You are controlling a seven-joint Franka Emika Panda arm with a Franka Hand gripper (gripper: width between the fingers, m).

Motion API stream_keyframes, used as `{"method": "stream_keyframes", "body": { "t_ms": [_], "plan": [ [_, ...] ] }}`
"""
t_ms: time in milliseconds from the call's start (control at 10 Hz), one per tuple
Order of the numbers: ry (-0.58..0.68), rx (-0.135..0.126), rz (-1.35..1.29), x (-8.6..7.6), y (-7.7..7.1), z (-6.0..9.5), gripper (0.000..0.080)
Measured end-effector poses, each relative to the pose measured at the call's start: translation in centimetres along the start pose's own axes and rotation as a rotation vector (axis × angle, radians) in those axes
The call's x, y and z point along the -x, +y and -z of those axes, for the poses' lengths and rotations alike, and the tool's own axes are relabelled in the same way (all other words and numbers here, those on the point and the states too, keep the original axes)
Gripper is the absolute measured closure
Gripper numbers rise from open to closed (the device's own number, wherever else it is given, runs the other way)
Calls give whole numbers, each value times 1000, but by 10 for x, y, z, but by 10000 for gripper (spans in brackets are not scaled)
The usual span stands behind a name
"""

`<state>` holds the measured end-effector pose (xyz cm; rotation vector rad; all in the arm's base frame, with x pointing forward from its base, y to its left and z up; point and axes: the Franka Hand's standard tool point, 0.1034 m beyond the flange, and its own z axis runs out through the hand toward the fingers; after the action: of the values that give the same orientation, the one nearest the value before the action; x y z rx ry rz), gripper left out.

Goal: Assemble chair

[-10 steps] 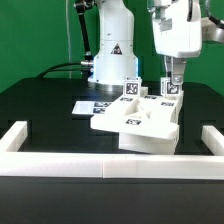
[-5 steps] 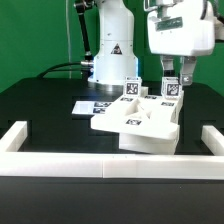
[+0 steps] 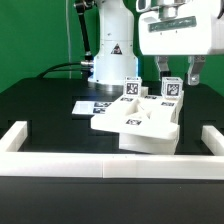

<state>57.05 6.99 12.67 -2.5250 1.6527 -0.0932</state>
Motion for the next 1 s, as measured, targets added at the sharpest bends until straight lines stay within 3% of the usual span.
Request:
{"method": "stream_keyframes", "body": {
  "t_ms": [200, 600, 1000],
  "plan": [
    [13, 17, 226, 0, 1, 0, 151],
    [18, 12, 595, 0, -2, 2, 151],
    [18, 16, 737, -2, -1, 2, 151]
  ]
}}
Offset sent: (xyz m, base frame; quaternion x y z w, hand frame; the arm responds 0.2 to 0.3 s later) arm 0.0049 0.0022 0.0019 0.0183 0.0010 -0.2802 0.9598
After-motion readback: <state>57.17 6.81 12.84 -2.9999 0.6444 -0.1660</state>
